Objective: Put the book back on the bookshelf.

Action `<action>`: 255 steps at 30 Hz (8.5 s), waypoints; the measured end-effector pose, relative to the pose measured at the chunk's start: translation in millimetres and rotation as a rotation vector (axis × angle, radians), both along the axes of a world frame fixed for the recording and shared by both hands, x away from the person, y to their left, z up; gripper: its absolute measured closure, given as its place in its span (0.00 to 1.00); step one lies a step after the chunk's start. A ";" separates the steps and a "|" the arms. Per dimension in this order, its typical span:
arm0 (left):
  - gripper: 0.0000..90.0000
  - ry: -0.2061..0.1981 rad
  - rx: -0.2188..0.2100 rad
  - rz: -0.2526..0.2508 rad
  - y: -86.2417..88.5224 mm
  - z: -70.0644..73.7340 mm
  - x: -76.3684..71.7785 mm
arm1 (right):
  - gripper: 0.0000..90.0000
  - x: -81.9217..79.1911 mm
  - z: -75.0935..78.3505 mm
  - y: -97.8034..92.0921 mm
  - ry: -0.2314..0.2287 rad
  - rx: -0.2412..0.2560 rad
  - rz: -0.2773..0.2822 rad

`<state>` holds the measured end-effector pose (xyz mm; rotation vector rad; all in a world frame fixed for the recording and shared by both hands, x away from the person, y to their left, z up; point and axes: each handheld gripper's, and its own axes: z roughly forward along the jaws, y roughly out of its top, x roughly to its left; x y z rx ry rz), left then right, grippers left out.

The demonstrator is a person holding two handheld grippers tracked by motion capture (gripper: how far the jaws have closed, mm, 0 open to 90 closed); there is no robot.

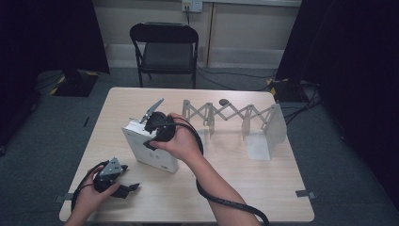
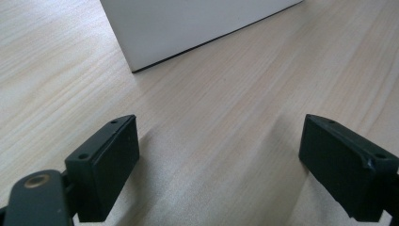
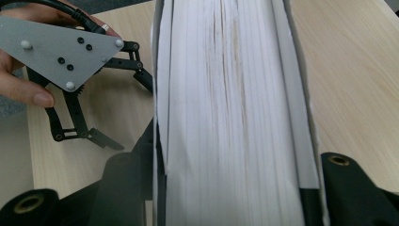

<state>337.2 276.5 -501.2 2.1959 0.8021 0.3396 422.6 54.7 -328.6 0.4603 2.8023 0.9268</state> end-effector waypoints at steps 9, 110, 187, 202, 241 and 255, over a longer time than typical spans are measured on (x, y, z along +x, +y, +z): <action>0.13 -0.001 -0.003 0.001 -0.2 -0.3 0.0 | 0.59 -3.7 0.7 2.4 0.004 -0.011 -0.034; 0.05 0.010 0.018 -0.004 -3.9 -0.3 -2.8 | 0.58 -30.8 37.4 -60.2 0.039 -0.092 -0.062; 0.05 0.005 0.015 0.000 -4.2 -0.8 -2.9 | 0.58 -40.6 31.4 -185.0 0.052 -0.114 -0.224; 0.05 0.009 0.020 0.003 -4.5 -0.5 -3.2 | 0.58 -46.8 13.2 -204.1 0.046 -0.090 -0.245; 0.04 0.011 0.025 -0.003 -4.3 -0.3 -2.8 | 0.60 -48.0 11.7 -211.6 0.090 -0.131 -0.269; 0.04 0.005 0.026 -0.001 -4.3 -0.2 -2.6 | 0.59 -46.9 28.9 -224.6 0.103 -0.147 -0.289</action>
